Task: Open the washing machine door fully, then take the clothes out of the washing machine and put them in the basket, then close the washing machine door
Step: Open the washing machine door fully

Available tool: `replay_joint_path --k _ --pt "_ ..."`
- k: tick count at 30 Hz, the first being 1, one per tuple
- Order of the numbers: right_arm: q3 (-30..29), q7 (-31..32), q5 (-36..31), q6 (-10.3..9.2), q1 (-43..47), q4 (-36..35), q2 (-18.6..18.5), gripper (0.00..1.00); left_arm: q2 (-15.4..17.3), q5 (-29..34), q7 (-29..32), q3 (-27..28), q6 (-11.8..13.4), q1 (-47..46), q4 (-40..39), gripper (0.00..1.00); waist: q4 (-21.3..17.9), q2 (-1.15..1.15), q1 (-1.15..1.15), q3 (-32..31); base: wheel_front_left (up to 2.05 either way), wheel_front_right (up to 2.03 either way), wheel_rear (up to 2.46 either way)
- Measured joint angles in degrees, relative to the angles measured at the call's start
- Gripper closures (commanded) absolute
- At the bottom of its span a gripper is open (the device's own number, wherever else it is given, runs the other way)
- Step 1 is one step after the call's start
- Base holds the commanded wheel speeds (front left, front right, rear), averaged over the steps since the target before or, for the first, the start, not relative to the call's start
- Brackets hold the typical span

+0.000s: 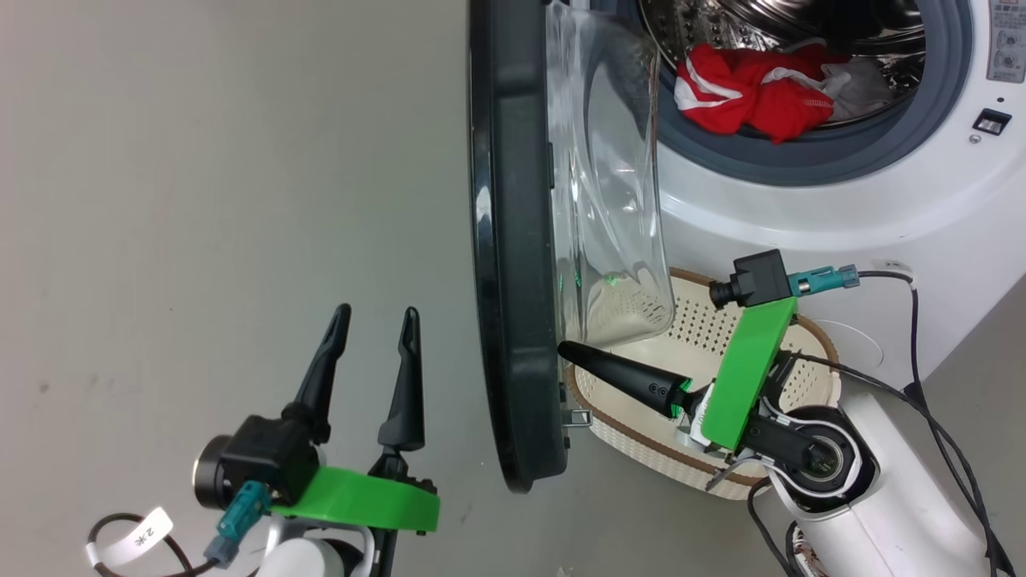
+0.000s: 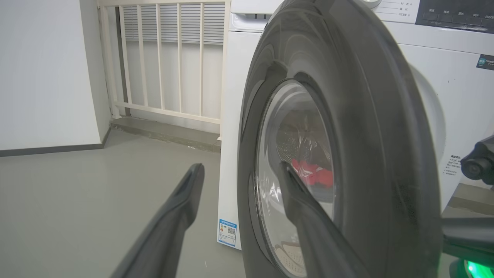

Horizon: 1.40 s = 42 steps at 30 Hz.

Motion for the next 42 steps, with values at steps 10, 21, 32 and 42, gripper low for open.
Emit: replay_joint_path --k 10,21,32,42 --pt "-0.05 -1.54 -0.98 0.00 -0.34 0.87 0.04 1.00 0.01 0.01 0.00 -0.31 -0.02 0.00 0.19 0.00 0.11 0.00 0.00 -0.30 0.00 0.00 0.00" --pt "-2.65 -13.97 -19.40 0.01 0.14 -2.99 -0.02 0.00 0.02 0.12 0.00 -0.20 -0.24 0.21 -1.01 0.00 -0.62 0.00 0.00 -0.83 0.00 0.00 0.00" --pt "-4.33 -34.18 -46.37 0.02 5.98 -4.00 -1.25 0.00 0.10 1.58 0.00 0.66 -0.34 2.63 -4.87 0.00 -1.85 0.00 0.00 -1.47 0.00 0.00 0.00" --pt "-10.98 -49.15 -66.84 0.09 12.85 -3.52 0.58 0.00 0.19 3.08 0.00 1.96 0.44 4.80 -6.93 0.00 -2.54 0.00 0.00 -2.44 0.00 0.00 0.00"
